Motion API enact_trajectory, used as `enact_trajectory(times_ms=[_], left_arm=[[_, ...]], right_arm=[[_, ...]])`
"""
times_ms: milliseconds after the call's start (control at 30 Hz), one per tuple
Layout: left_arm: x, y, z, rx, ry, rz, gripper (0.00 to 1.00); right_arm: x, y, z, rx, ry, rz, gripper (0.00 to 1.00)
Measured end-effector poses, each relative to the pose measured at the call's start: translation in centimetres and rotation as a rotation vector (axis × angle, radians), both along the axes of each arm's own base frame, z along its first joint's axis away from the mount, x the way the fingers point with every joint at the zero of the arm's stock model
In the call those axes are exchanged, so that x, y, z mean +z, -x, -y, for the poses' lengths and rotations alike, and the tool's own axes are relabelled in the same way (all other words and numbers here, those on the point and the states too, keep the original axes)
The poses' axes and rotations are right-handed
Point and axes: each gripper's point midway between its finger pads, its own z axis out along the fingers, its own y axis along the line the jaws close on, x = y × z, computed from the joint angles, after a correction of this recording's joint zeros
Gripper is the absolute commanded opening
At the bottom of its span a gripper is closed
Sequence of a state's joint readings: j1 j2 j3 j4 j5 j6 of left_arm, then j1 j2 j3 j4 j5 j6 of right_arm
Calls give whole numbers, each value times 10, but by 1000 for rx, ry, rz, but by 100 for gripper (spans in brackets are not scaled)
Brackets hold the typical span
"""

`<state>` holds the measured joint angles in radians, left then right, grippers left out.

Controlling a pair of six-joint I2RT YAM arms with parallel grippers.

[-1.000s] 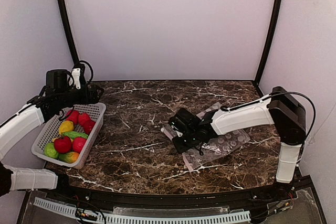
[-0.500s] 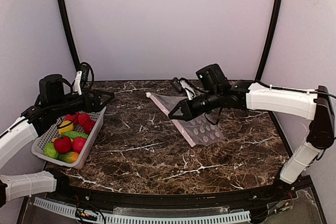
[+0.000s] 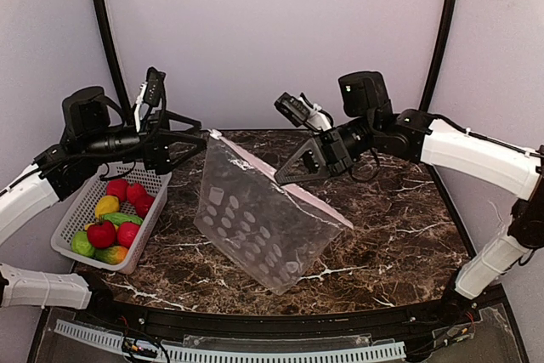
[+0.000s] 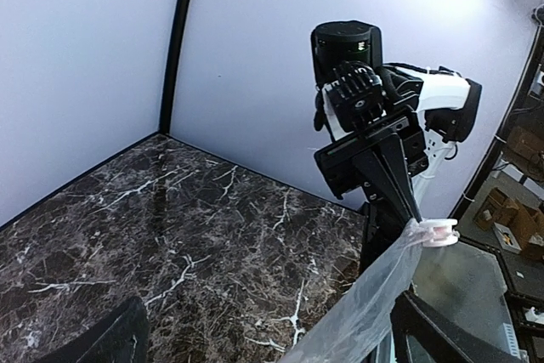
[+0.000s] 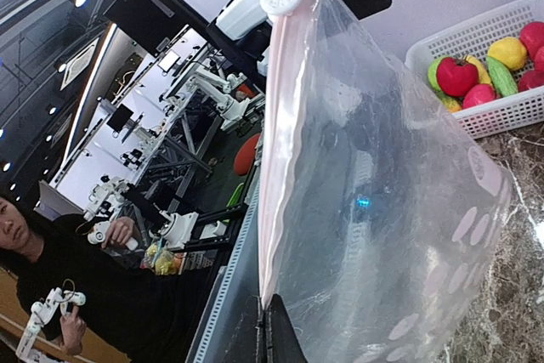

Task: Place the food in the zip-top bag and seal the zipper
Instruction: Pass from the right arm to the left

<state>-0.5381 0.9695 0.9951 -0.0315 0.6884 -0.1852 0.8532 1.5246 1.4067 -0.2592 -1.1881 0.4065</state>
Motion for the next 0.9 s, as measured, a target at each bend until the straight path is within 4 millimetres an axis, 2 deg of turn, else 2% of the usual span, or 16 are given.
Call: enact_trajectory(times_ms=[200, 233, 367, 467, 800, 900], left_arm=[[0, 19, 34, -168, -13, -1, 70], [-1, 21, 39, -190, -15, -11, 63], [-5, 30, 52, -266, -22, -31, 46], [-6, 33, 54, -287, -22, -36, 42], [5, 38, 54, -309, 12, -21, 41], [8, 39, 54, -317, 21, -20, 35]], right_arm=[[6, 15, 11, 64, -23, -45, 0], [8, 16, 12, 69, -28, -47, 0], [13, 19, 14, 82, -42, -46, 0], [14, 19, 14, 82, -42, -50, 0], [14, 19, 14, 84, -41, -54, 0], [13, 19, 14, 84, -42, -53, 0]])
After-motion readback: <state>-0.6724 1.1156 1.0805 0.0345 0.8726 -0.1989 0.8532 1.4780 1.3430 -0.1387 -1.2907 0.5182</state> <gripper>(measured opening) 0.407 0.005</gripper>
